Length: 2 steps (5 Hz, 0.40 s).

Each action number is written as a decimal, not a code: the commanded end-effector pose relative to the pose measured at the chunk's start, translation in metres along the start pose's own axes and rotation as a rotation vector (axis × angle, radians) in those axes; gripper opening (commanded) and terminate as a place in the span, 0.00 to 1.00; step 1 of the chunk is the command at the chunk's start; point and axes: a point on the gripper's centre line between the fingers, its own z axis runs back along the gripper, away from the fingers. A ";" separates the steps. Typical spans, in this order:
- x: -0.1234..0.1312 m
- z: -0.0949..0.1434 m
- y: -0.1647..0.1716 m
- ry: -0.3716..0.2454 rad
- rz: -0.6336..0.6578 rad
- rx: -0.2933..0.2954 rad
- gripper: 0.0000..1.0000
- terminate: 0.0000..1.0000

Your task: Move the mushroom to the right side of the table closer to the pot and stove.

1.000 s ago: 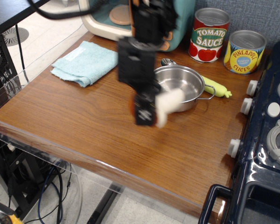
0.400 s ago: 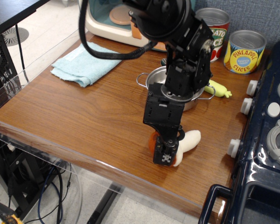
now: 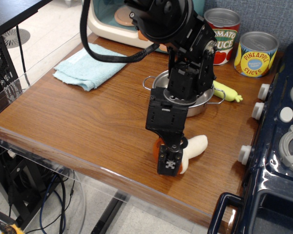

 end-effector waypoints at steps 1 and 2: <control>0.009 0.035 -0.003 0.048 0.010 -0.042 1.00 0.00; 0.011 0.050 0.001 0.062 -0.012 -0.053 1.00 0.00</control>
